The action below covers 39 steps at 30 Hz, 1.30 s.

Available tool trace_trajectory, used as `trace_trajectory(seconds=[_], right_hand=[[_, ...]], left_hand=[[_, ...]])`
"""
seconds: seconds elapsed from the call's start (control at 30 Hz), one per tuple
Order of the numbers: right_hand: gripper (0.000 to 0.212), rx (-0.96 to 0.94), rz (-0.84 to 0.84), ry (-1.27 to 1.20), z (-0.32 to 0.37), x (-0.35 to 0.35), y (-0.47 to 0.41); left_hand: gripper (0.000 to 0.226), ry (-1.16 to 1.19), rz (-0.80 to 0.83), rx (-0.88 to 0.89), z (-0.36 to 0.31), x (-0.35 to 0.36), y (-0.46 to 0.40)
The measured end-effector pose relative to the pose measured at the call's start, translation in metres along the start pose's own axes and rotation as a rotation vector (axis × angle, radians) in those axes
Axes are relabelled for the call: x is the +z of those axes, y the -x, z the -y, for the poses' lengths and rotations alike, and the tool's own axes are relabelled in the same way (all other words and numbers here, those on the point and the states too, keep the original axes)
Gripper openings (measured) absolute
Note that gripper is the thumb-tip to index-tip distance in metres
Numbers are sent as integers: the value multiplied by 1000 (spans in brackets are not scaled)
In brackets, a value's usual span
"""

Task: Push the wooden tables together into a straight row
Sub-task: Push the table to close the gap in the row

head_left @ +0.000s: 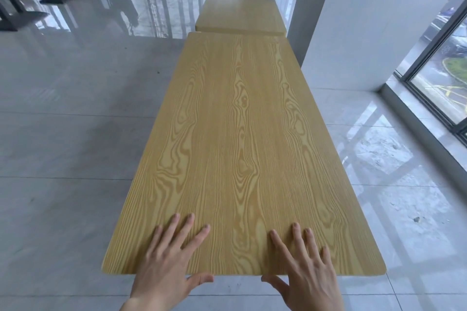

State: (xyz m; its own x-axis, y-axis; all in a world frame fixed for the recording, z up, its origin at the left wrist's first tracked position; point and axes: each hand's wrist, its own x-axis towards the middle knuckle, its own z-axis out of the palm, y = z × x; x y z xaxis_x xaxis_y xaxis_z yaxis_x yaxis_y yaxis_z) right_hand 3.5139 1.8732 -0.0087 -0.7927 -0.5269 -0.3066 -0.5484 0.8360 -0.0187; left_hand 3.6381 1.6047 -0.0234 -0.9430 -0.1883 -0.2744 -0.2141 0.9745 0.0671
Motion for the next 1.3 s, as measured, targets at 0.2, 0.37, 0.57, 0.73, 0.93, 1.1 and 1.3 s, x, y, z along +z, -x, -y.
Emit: trace_trajectory(seconds=[0.2, 0.37, 0.57, 0.73, 0.93, 1.1, 1.3], right_hand=[[89, 11, 11, -10, 1, -1, -3], [89, 20, -13, 0, 4, 0, -11], [88, -1, -75, 31, 4, 4, -14], [88, -7, -67, 76, 3, 11, -21], [90, -9, -41, 98, 1, 13, -31], [90, -4, -37, 103, -5, 8, -49], [88, 4, -18, 75, -6, -1, -70]], left_hand=[[100, 37, -34, 10, 4, 0, -4], [102, 90, -28, 14, 10, -1, -13], [103, 63, -31, 8, 17, 9, -23], [102, 51, -74, 16, 21, 13, -26], [101, 53, -97, 14, 24, 11, -36], [101, 98, -122, 19, 26, 8, -54], [102, 96, -126, 19, 32, 6, -78]])
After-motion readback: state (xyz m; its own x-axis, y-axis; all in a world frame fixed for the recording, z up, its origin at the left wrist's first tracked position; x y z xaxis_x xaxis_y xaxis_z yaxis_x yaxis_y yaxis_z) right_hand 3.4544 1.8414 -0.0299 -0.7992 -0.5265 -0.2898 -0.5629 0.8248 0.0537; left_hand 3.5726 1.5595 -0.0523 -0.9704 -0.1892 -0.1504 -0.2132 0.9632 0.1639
